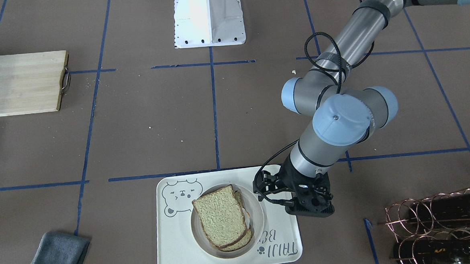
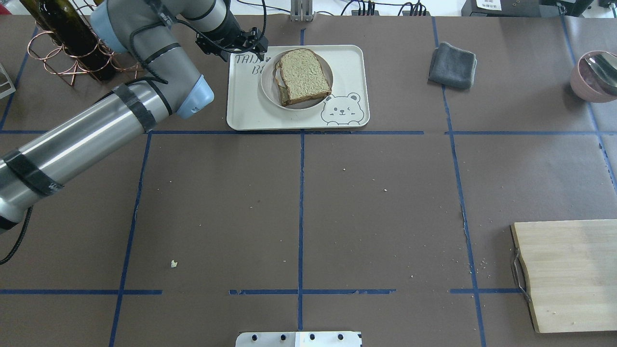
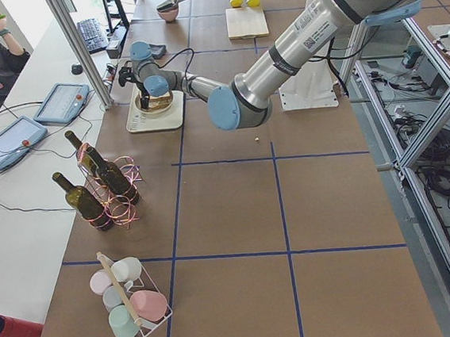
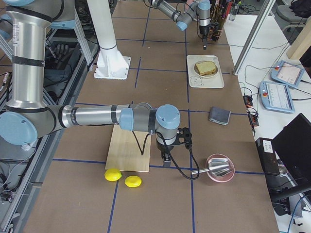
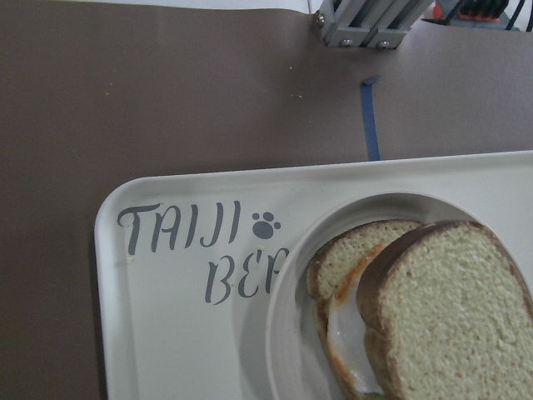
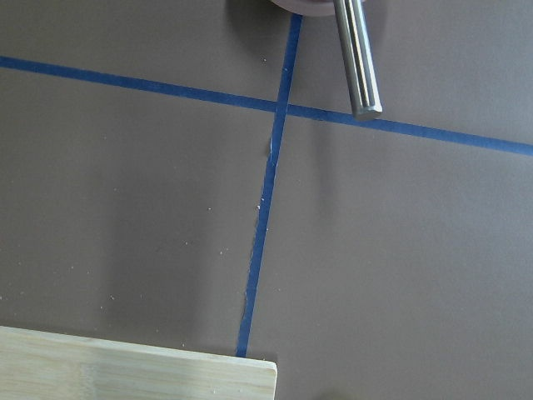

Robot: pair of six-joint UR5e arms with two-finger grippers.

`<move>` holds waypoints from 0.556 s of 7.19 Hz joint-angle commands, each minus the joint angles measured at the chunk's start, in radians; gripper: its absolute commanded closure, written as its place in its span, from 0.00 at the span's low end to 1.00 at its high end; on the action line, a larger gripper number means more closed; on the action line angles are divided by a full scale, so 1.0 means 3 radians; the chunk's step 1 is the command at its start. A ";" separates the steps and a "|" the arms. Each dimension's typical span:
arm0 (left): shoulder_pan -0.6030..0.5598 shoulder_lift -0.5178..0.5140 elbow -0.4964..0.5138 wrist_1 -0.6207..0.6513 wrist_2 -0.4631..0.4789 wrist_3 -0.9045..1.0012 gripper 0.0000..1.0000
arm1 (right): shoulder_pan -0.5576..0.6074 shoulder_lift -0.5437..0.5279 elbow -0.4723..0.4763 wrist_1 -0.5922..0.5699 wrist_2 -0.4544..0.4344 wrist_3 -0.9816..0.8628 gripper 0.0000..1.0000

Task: Make sandwich and place on tray
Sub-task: 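Open the left gripper and withdraw it from the plate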

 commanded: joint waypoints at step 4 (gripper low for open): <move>-0.0539 0.1347 -0.2204 0.1590 -0.0013 0.1473 0.00 | -0.0030 0.0018 0.0008 0.0012 0.0021 0.0042 0.00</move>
